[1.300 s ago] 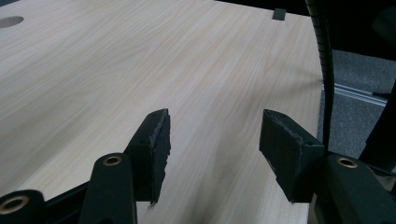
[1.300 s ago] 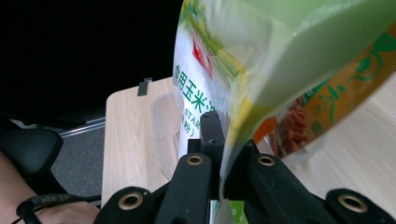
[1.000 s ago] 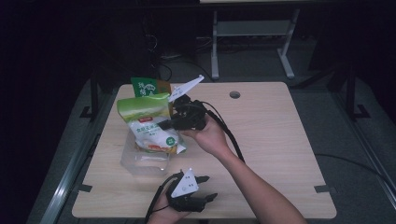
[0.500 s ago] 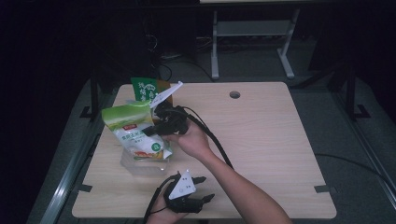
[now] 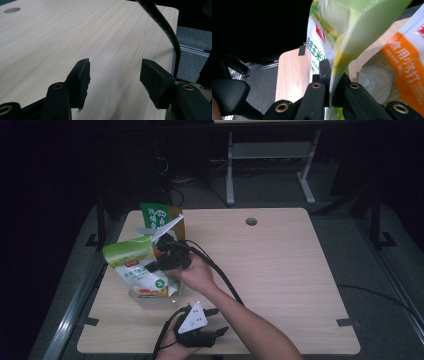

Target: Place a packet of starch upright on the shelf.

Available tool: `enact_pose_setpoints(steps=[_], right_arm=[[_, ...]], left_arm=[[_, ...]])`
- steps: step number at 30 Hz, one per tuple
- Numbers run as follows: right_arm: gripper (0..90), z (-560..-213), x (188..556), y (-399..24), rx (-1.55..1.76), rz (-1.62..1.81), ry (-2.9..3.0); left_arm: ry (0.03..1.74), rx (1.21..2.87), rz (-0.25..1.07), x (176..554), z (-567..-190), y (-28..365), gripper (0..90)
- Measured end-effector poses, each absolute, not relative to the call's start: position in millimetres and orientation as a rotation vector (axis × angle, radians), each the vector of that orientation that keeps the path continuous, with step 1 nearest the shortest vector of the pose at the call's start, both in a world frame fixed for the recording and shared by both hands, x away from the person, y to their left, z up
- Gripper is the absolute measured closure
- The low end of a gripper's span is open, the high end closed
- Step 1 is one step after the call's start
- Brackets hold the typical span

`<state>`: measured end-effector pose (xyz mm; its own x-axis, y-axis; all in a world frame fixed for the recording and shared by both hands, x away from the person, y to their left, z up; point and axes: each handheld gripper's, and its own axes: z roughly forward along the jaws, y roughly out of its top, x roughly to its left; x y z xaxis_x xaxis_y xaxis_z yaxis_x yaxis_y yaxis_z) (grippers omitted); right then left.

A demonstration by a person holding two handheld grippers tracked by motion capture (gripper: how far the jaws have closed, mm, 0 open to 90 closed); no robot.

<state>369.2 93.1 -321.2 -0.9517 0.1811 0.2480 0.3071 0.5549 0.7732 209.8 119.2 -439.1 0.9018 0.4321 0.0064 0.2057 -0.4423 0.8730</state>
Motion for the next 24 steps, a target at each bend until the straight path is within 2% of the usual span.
enact_pose_setpoints(steps=[12, 20, 24], right_arm=[[88.2, -348.4, 370.6, 102.5, -0.421, -1.280, -2.677], [81.8, -342.7, 375.1, 91.3, -0.453, -1.300, -2.648], [82.3, -341.0, 372.6, 88.2, -0.431, -1.277, -2.689]], left_arm=[[0.442, 2.049, 0.290, 210.0, -438.4, 120.2, 40.2], [0.442, 2.049, 0.287, 209.5, -438.6, 119.6, 40.0], [0.444, 2.050, 0.285, 209.8, -439.0, 118.6, 40.0]])
